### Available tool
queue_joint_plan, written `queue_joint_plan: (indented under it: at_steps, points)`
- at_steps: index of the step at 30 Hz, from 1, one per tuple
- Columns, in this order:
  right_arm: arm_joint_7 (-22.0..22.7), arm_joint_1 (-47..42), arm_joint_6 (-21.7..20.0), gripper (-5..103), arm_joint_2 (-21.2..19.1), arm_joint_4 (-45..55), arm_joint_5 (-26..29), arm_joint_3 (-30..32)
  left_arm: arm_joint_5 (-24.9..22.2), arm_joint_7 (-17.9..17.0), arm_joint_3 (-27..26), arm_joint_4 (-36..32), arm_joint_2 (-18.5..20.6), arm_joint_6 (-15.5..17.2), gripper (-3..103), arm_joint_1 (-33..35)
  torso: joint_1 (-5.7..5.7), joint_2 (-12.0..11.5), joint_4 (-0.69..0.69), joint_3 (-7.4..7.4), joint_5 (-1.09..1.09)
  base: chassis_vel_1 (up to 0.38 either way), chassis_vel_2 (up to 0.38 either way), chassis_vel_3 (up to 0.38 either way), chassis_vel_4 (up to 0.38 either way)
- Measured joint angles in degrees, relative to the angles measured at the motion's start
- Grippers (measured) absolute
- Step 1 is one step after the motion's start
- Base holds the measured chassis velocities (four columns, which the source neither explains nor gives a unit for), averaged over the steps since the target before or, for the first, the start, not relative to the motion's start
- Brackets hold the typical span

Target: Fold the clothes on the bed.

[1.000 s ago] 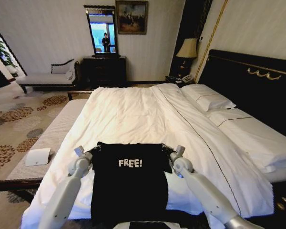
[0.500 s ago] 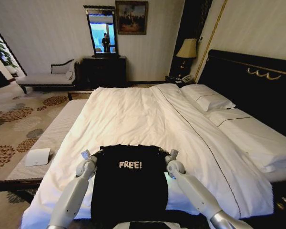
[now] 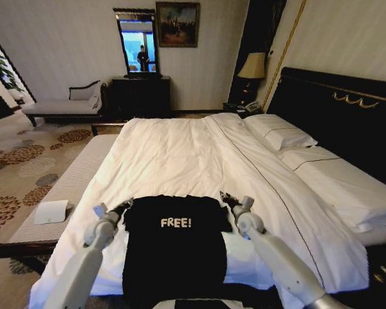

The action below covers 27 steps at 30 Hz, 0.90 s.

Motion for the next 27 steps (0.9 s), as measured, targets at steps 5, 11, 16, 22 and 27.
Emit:
queue_joint_plan:
  at_steps: [5,11,16,22,27]
  points:
    - [-5.0,5.6,-5.8,70,-0.3,-3.8,5.8,-3.8,0.4,-2.5,-8.2,3.6,0.0,1.1,77,0.3,0.01,0.0,0.02,0.01,0.01,0.0,0.0,0.0,0.0]
    - [-15.5,9.8,-9.1,91,-0.2,-9.9,3.4,-7.1,-0.6,5.5,-12.3,3.8,1.1,-0.7,97,6.6,0.01,0.0,0.01,0.01,-0.03,0.0,0.0,0.0,0.0]
    - [-20.1,14.1,-9.3,100,1.5,-15.7,0.1,-11.4,-0.3,7.6,-14.5,-0.1,-0.5,-1.9,100,12.1,0.0,0.0,0.03,0.01,0.01,0.0,0.0,0.0,0.0]
    - [-26.1,16.7,-8.2,100,4.1,-22.3,-4.8,-15.2,-0.6,6.9,-15.2,-4.5,-2.3,-2.2,100,15.6,0.01,0.0,0.03,0.01,0.01,0.0,0.0,0.0,0.0]
    - [-32.0,16.9,-7.4,100,4.5,-23.8,-7.2,-15.6,-0.7,6.6,-15.3,-5.6,-2.4,-2.2,100,16.1,0.01,0.0,0.01,0.01,0.01,0.0,0.0,0.0,0.0]
